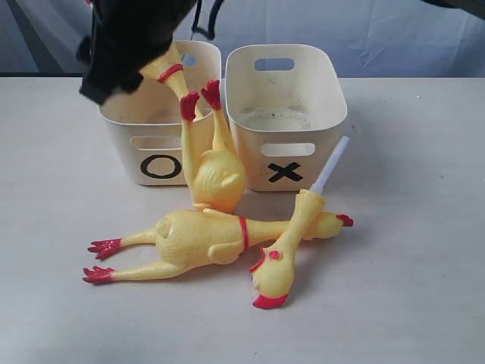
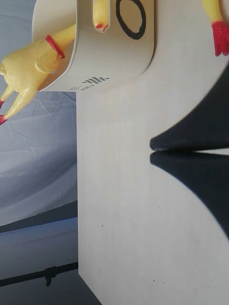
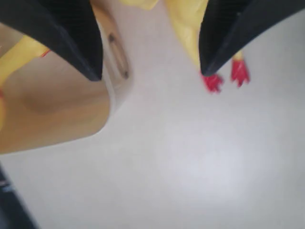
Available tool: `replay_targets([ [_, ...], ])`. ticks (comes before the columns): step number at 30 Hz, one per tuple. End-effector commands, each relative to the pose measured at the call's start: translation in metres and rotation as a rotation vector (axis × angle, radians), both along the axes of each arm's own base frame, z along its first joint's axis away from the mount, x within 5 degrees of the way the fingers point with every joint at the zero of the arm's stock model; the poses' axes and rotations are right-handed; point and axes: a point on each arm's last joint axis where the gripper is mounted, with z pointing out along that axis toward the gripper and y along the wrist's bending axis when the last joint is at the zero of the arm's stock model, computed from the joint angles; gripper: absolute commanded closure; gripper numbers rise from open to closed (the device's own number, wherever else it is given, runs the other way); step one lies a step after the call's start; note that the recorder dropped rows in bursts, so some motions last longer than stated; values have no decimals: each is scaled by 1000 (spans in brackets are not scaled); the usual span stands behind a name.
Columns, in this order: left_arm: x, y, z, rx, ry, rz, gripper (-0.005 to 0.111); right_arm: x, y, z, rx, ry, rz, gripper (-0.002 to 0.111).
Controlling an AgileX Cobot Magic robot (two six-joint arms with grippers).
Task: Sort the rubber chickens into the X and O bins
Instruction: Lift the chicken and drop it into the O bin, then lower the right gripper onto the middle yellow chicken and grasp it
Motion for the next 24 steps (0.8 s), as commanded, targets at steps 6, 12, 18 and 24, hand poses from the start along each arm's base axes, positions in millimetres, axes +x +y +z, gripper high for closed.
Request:
replay_targets([
  [6, 0, 0, 2, -3, -21, -3, 107, -2, -20, -17, -284, 8, -10, 51],
  [12, 0, 0, 2, -3, -21, -3, 107, -16, -15, -36, -300, 106, 15, 51],
  [18, 0, 0, 2, -3, -21, -3, 107, -40, -11, -86, -550, 48, 152, 51],
  [24, 0, 0, 2, -3, -21, -3, 107, -53, -9, -128, -711, -122, 257, 51],
])
